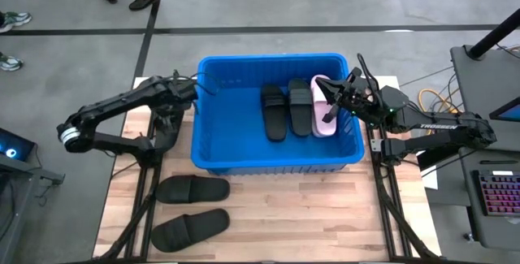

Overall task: Pick and place slides into bin
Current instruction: Stack the black slide on top of the black slide on the blue bin

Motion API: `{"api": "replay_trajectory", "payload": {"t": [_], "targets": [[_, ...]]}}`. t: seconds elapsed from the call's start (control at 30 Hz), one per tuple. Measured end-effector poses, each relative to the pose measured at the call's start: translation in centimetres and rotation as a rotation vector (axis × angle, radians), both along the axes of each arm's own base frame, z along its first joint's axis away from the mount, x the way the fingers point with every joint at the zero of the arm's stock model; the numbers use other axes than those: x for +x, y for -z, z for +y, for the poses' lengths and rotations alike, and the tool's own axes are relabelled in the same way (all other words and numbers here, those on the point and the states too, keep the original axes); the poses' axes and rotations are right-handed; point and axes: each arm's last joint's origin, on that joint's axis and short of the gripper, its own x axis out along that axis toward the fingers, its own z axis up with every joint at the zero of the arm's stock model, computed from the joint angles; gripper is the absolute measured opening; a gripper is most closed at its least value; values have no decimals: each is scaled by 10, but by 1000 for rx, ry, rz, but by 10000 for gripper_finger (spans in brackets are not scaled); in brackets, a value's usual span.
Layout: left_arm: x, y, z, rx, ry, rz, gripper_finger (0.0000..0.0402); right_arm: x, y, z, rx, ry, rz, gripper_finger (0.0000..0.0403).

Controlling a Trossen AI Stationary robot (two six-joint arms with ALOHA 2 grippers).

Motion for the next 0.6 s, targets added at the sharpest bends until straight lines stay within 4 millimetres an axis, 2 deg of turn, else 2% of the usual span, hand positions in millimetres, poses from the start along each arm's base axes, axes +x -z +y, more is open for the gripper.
{"api": "replay_trajectory", "payload": {"t": [0.37, 0.6], "targets": [[-17, -37, -11, 88, -4, -112, 0, 0, 0, 0, -13, 2, 8, 9], [-25, -57, -15, 168, -9, -96, 0, 0, 0, 0, -11, 2, 7, 9]]}}
